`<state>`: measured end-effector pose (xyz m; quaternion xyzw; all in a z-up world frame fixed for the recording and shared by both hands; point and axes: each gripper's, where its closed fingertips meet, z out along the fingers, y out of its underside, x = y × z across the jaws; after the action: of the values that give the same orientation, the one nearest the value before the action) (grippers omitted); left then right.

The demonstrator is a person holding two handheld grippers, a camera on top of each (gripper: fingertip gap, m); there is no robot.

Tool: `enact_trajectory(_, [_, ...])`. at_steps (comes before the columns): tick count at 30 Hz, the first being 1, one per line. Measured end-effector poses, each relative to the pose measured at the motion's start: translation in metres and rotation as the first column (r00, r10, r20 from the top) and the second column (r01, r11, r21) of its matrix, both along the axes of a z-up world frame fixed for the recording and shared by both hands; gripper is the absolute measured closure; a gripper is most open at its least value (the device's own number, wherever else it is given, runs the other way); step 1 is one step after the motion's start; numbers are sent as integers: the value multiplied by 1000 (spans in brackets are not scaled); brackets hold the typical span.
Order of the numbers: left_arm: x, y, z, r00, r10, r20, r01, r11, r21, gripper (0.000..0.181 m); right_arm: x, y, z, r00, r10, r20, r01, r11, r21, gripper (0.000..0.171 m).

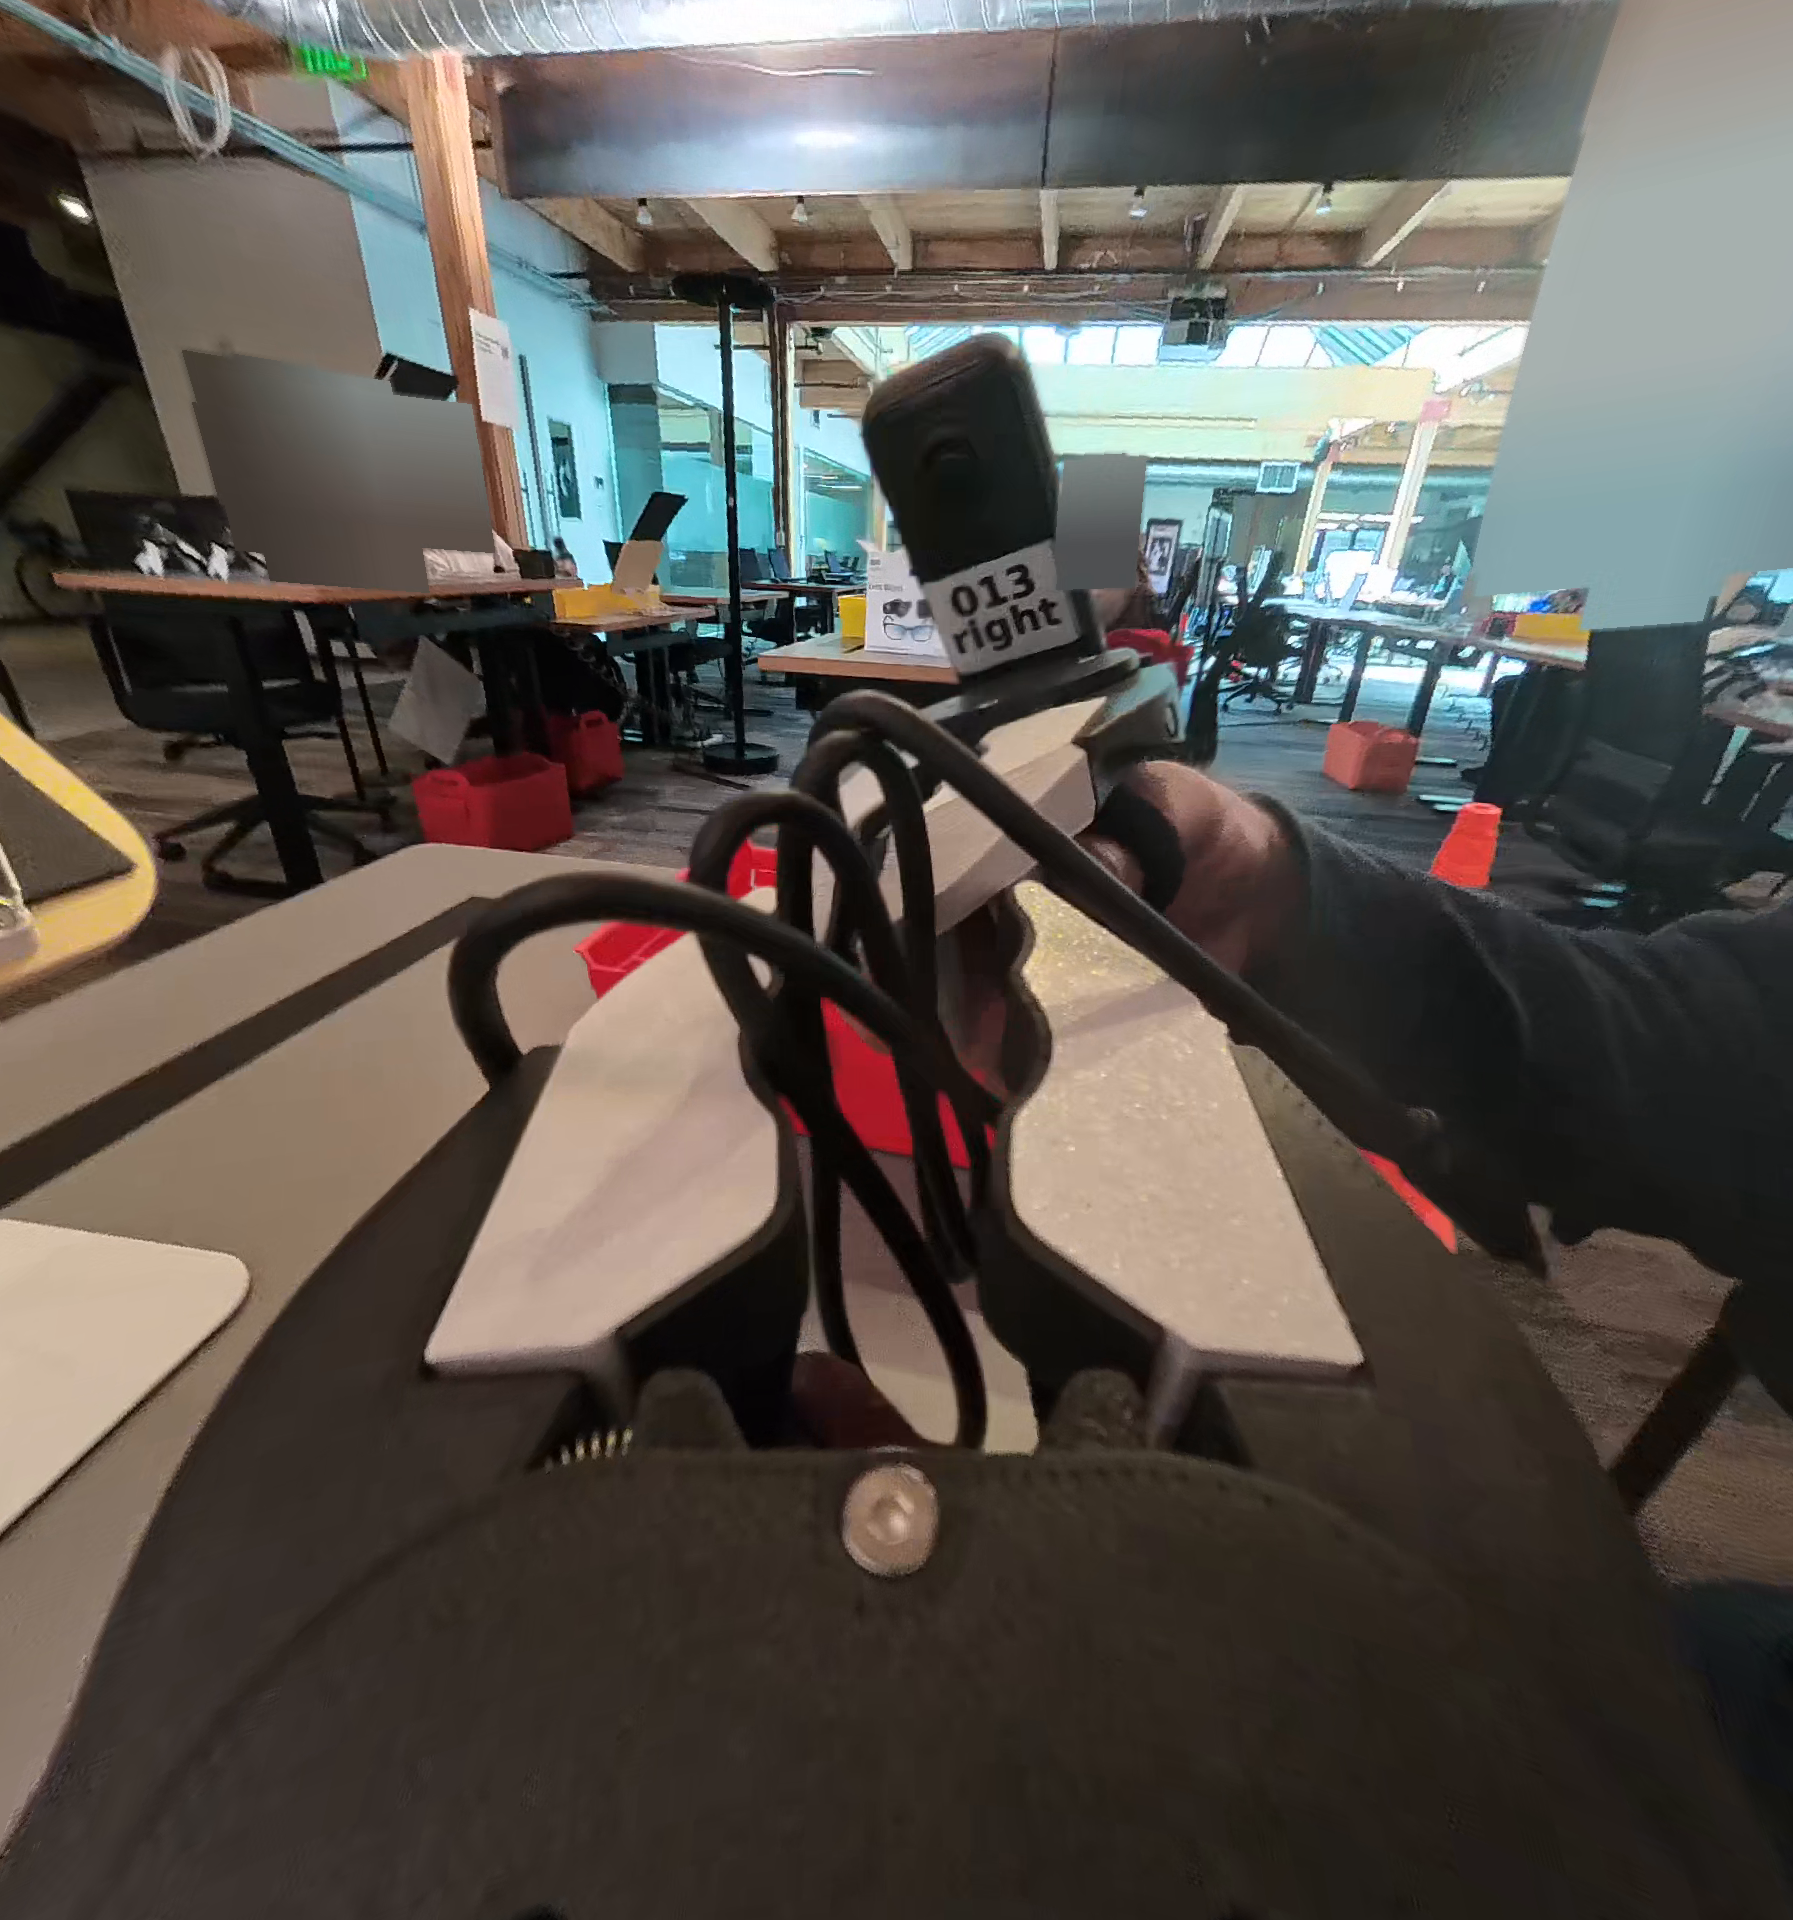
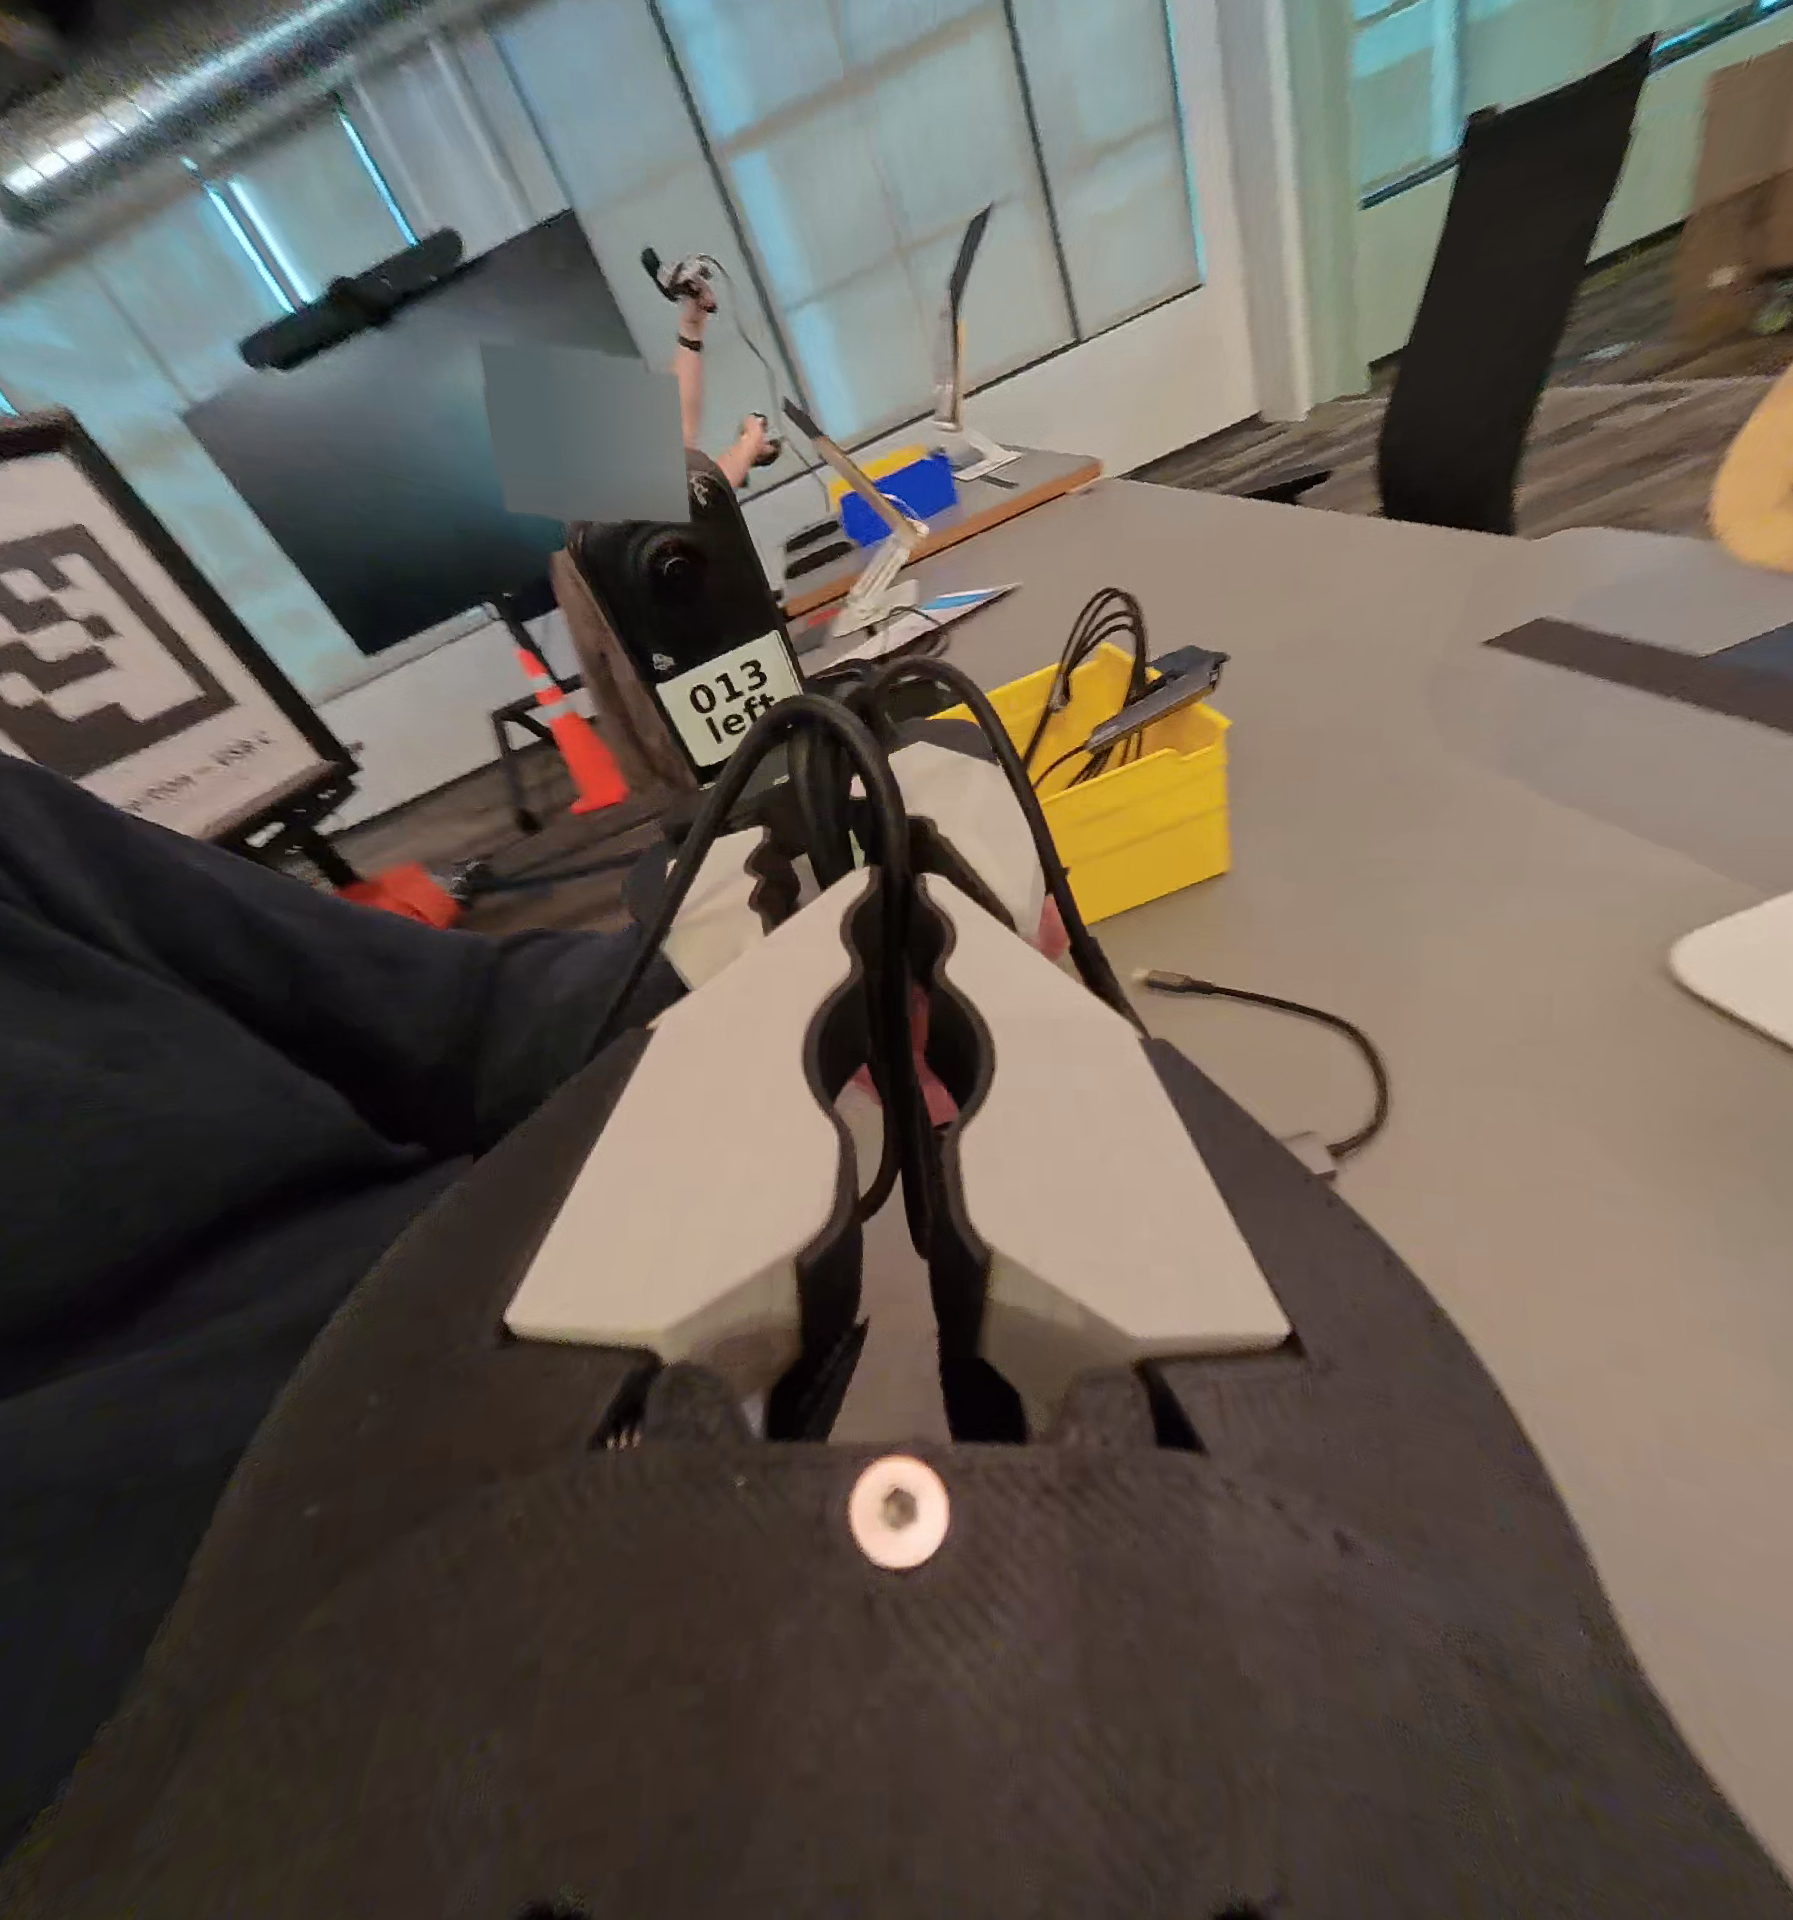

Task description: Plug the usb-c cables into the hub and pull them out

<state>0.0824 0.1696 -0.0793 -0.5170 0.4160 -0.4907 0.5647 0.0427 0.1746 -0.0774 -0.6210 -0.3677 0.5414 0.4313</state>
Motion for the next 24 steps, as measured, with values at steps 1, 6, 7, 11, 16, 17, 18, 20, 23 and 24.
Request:
enact_trajectory(1, [0, -1, 0, 1000, 6, -6, -6, 1000, 16, 147, 0, -1, -1, 1000, 17, -8, -17, 1000, -21, 171])
enact_trajectory(6, [-1, 0, -3, 1000, 10, -14, -10, 1000, 22, 147, -2, 0, -1, 999, 1, -34, -1, 1000, 14, 171])
enact_trajectory(7, [-1, 0, -5, 1000, 11, -26, -10, 1000, 17, 148, -2, 0, -3, 1000, -13, -21, 14, 999, 39, 171])
enact_trajectory(11, [4, -8, -23, 992, -92, -91, 87, 994, -59, 154, -8, -10, -5, 999, 30, 45, -36, 990, 136, 171])
enact_trajectory(16, [7, -10, -24, 991, -97, -95, 91, 994, -62, 165, -9, -10, -4, 997, 72, -27, -68, 991, 111, 171])
enact_trajectory(17, [7, -8, -27, 991, -87, -104, 82, 995, -60, 166, -9, -8, -6, 998, 59, -14, -58, 992, 108, 170])
enact_trajectory(18, [7, -6, -30, 991, -71, -112, 65, 996, -57, 169, -8, -5, -8, 999, 34, 12, -35, 992, 118, 171])
enact_trajectory(20, [6, -1, -33, 993, -54, -108, 44, 995, -87, 173, -4, 2, -11, 995, -43, 89, 26, 982, 185, 165])
enact_trajectory(23, [1, 14, -37, 996, 9, -83, -20, 992, -125, 176, 6, 10, -11, 956, -171, 239, 86, 940, 330, 140])
enact_trajectory(24, [-2, 18, -35, 998, 24, -58, -32, 989, -147, 176, 12, 14, -10, 929, -236, 284, 110, 911, 397, 132])
